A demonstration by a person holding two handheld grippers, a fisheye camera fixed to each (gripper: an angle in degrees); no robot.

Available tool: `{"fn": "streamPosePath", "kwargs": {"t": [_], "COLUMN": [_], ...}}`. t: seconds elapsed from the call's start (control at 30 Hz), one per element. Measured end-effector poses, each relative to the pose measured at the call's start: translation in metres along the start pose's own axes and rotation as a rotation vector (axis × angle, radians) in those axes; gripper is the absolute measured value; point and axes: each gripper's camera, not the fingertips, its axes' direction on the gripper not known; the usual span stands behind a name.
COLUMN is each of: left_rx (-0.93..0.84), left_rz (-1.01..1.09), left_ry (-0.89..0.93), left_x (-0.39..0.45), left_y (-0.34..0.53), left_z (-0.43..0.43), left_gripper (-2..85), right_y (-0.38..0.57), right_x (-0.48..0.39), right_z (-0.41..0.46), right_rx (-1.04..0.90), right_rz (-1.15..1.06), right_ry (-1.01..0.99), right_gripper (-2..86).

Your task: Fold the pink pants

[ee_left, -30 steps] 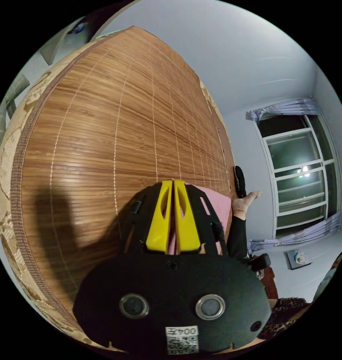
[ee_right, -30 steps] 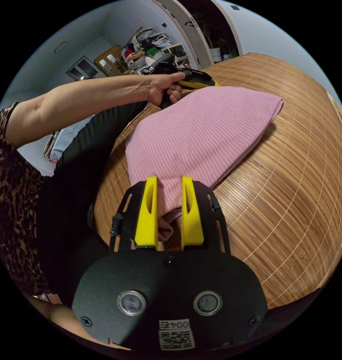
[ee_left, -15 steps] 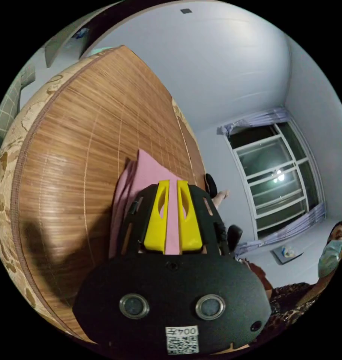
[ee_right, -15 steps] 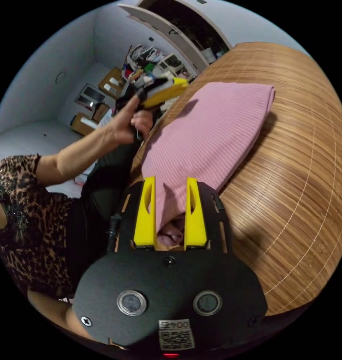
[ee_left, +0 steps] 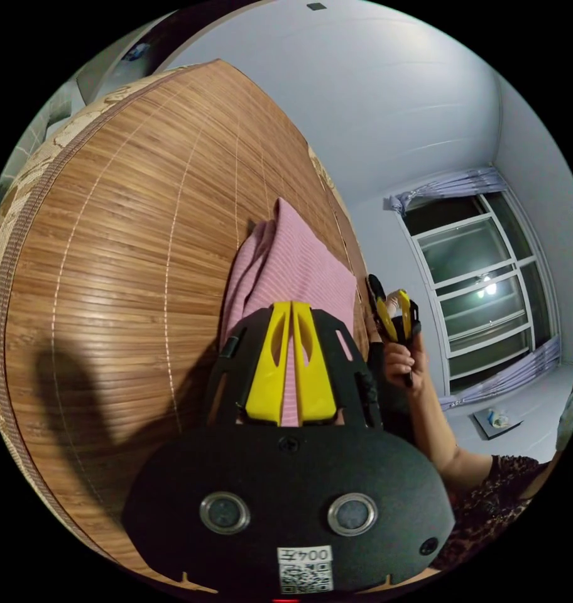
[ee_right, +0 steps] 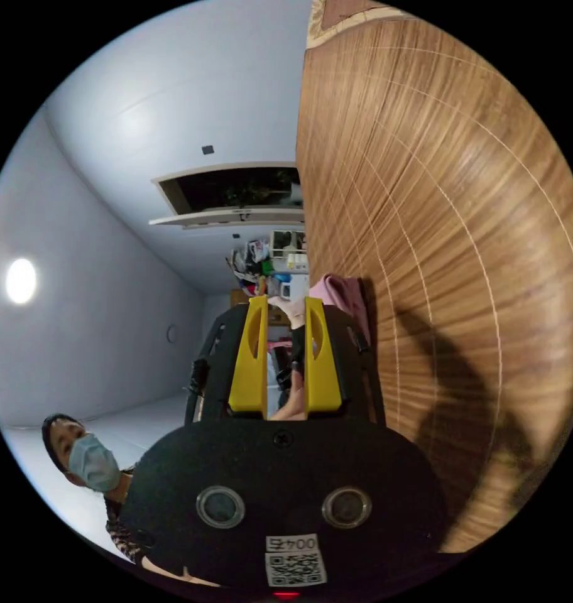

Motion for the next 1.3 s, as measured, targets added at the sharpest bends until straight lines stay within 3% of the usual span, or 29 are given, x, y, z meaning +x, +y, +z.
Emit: {"fn": "streamPosePath", "kwargs": {"t": [0.07, 0.17, 0.5, 0.93, 1.1, 1.2, 1.3], "left_rx": [0.005, 0.007, 0.008, 0.008, 0.008, 0.009, 0.012], "left_rz": [0.002, 0.001, -0.003, -0.001, -0.001, 0.001, 0.005], "left_ry": [-0.008, -0.001, 0.012, 0.006, 0.007, 0.006, -0.002], "left_x": [0.001, 0.001, 0.004, 0.014, 0.018, 0.022, 0.026], "left_y": [0.006, 0.012, 0.03, 0.052, 0.058, 0.063, 0.067], "left_z": [0.0, -0.001, -0.004, -0.008, -0.01, -0.012, -0.013], "left_gripper": [0.7, 0.7, 0.8, 0.8, 0.7, 0.7, 0.6], "right_y": [-0.031, -0.052, -0.083, -0.103, -0.104, -0.101, -0.098], "right_x": [0.012, 0.032, 0.054, 0.075, 0.081, 0.064, 0.029], "right_z": [0.007, 0.016, 0.003, 0.021, 0.031, 0.038, 0.054], "right_rx": [-0.05, -0.107, -0.045, -0.104, -0.094, -0.074, -0.084], "right_rz": [0.013, 0.043, 0.051, 0.089, 0.108, 0.006, -0.17], "right_ry": [0.082, 0.037, 0.107, 0.046, 0.024, 0.053, 0.206], "right_gripper": [9.8, 10.0, 9.8, 9.3, 5.0, 0.9, -0.3]}}
